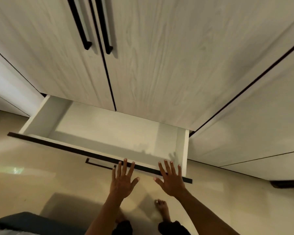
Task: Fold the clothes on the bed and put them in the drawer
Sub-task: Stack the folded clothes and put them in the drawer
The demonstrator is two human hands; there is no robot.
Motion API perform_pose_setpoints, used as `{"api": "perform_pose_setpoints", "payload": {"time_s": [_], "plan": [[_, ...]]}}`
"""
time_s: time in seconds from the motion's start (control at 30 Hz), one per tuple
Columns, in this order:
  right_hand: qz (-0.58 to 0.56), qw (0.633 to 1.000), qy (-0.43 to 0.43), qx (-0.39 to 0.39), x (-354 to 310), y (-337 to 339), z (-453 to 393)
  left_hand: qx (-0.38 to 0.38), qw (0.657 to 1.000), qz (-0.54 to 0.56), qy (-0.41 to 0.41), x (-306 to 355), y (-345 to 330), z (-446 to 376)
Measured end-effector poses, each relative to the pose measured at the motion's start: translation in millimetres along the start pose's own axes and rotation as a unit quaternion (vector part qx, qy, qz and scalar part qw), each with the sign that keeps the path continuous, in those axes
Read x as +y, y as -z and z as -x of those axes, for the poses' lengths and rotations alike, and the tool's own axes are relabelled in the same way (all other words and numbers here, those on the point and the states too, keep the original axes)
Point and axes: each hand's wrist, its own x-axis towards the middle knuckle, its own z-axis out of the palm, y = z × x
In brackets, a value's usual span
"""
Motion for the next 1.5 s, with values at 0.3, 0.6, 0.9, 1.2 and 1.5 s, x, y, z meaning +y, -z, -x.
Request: {"api": "perform_pose_setpoints", "payload": {"time_s": [0.3,0.6,0.9,1.2,1.5], "plan": [[0.052,0.973,0.219,-0.058,46.6,4.3,19.0,-0.003,0.986,0.037,0.165,49.3,4.4,5.2],[0.166,0.915,0.362,-0.063,73.9,-39.9,44.0,0.007,0.950,0.065,0.305,87.1,-24.4,58.2],[0.185,0.864,0.459,-0.089,71.8,-81.5,79.7,0.019,0.919,0.072,0.386,103.7,-70.4,118.0],[0.227,0.837,0.487,-0.103,52.6,-71.7,112.5,0.074,0.855,0.194,0.476,179.8,-113.3,188.1],[0.297,0.797,0.521,-0.064,95.2,-46.2,152.5,0.116,0.743,0.313,0.580,373.2,-191.6,298.2]]}}
